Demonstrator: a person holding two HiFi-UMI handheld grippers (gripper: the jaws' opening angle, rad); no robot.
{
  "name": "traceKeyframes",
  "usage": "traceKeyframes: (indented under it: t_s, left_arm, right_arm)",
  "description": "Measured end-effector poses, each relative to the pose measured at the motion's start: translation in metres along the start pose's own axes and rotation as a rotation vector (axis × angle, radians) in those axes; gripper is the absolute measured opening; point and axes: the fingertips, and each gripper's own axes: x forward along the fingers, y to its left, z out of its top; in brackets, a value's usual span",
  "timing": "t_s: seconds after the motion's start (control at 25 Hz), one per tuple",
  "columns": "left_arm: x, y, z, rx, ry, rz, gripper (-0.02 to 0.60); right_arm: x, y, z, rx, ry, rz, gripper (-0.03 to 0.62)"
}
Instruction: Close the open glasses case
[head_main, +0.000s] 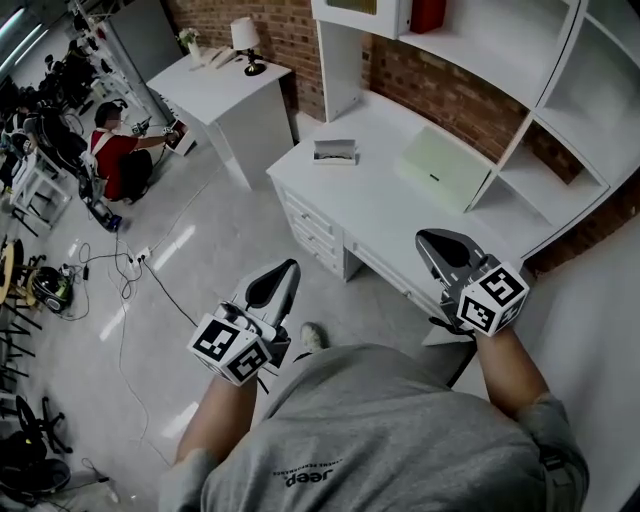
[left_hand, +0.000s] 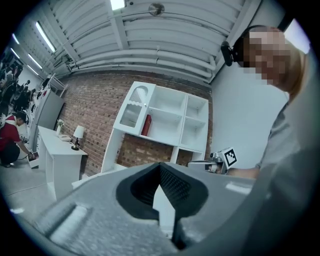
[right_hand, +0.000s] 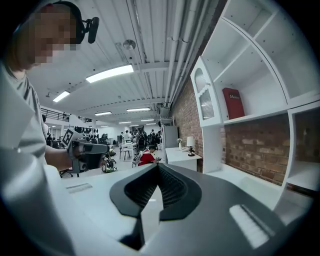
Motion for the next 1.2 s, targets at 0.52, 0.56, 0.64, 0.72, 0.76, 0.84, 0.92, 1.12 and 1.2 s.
traceKeyframes:
  t_s: [0.52, 0.56, 0.64, 0.72, 0.76, 0.84, 0.92, 1.12, 1.2]
  left_arm:
    - [0.119, 0.166, 0.026, -0.018, 0.02, -0.213, -0.003]
    - [0.127, 0.18, 0.032, -0.016, 0.027, -0.228, -0.003]
    - [0.141, 0.208, 0.043, -0.01, 0.043, -0.25, -0.003]
    - [0.152, 0.235, 0.054, -0.006, 0.055, -0.267, -0.003]
    - [0.158, 0.248, 0.059, -0.004, 0.058, -0.276, -0.003]
    - [0.169, 0.271, 0.067, 0.001, 0.062, -0.294, -0.003]
    - [0.18, 0.292, 0.072, 0.007, 0.069, -0.306, -0.003]
    - [0.205, 0.333, 0.073, 0.01, 0.091, -0.315, -0.003]
    - [0.215, 0.344, 0.073, 0.002, 0.093, -0.307, -0.003]
  right_arm:
    - [0.155, -0.082, 0.022, -0.007, 0.001, -0.149, 0.009]
    - [0.169, -0.089, 0.027, -0.005, 0.003, -0.162, 0.009]
    - [0.196, -0.099, 0.04, -0.009, 0.002, -0.181, 0.009]
    - [0.221, -0.108, 0.054, -0.014, -0.006, -0.196, 0.009]
    - [0.233, -0.112, 0.059, -0.014, -0.01, -0.204, 0.009]
    - [0.256, -0.123, 0.067, -0.009, -0.019, -0.221, 0.009]
    - [0.276, -0.133, 0.073, -0.005, -0.016, -0.235, 0.009]
    - [0.315, -0.156, 0.068, 0.011, 0.005, -0.243, 0.009]
    - [0.325, -0.165, 0.065, 0.016, 0.01, -0.239, 0.009]
